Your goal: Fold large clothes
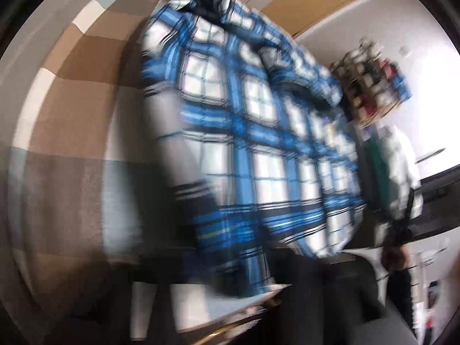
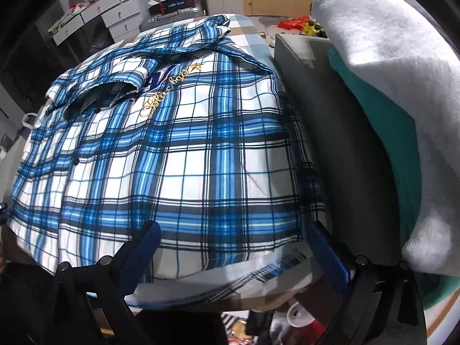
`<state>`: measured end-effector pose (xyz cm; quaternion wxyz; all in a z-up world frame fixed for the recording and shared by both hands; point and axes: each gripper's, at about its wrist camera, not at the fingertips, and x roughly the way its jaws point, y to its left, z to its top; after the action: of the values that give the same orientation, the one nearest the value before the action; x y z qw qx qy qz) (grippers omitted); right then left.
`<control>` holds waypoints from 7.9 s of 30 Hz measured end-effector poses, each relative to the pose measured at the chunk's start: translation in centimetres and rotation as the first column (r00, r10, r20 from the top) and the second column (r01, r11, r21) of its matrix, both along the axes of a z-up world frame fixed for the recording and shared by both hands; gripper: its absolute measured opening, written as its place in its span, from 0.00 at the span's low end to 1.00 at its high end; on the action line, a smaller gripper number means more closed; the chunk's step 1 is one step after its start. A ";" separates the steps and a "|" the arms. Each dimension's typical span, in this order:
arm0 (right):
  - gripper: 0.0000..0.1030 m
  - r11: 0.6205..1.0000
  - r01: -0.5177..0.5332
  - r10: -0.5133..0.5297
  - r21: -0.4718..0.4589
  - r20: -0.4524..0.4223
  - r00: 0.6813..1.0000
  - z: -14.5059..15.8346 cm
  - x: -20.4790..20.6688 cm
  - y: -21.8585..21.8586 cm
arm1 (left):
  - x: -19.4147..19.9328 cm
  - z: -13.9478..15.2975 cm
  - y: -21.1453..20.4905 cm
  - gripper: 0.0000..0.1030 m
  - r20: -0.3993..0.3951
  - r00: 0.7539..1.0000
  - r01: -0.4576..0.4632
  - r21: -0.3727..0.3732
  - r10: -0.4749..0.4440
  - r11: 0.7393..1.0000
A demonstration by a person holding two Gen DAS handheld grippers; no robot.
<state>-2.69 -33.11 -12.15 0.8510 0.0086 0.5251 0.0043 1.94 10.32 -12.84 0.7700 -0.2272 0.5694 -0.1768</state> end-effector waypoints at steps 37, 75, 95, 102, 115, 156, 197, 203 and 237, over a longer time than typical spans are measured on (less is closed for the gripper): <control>0.07 0.875 0.000 -0.017 0.484 0.031 0.999 -1.0 -2.1 -4.9 | -0.9 1.5 3.1 0.03 -0.027 0.999 -0.036 0.203 0.042 0.979; 0.03 0.822 -0.119 -0.086 0.557 0.328 0.941 13.1 -2.2 -4.1 | 3.9 14.4 2.6 0.01 0.087 0.995 -0.021 -0.217 0.040 0.976; 0.06 0.962 0.205 -0.170 0.182 -0.193 0.966 4.0 30.2 -2.8 | 19.0 3.3 11.1 0.26 -0.323 0.916 -0.314 -0.209 0.237 0.926; 0.42 0.971 0.190 -0.175 0.148 -0.108 0.979 6.6 29.3 -4.3 | 18.1 8.4 12.0 0.78 -0.199 0.939 -0.290 -0.018 0.281 0.957; 0.68 0.956 -0.293 0.295 -0.033 0.106 0.950 9.8 29.2 6.0 | 21.0 10.0 -2.9 0.79 -0.147 0.970 0.210 0.121 -0.192 0.970; 0.08 0.961 -0.210 0.208 -0.179 -0.031 0.978 -0.2 33.5 8.7 | 19.4 9.0 -2.1 0.01 -0.007 0.992 0.113 0.450 -0.123 0.886; 0.66 0.944 -0.329 0.325 0.009 0.126 0.937 3.9 21.8 16.4 | 11.4 5.5 -9.1 0.57 0.105 0.993 0.002 0.469 -0.058 0.883; 0.60 0.947 -0.321 0.321 0.021 -0.097 0.942 -1.0 26.2 18.1 | 10.2 3.5 -4.2 0.57 0.134 0.978 -0.194 0.309 0.160 0.931; 0.05 0.769 -0.637 0.636 -0.061 -0.030 0.771 0.2 29.8 33.0 | 9.9 4.5 2.5 0.57 0.157 0.940 -0.330 0.183 0.303 0.926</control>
<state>27.13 -0.06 -11.99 0.7970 -0.1985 0.5002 0.2741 11.82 12.80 -8.33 0.8420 -0.2236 0.4909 -0.0041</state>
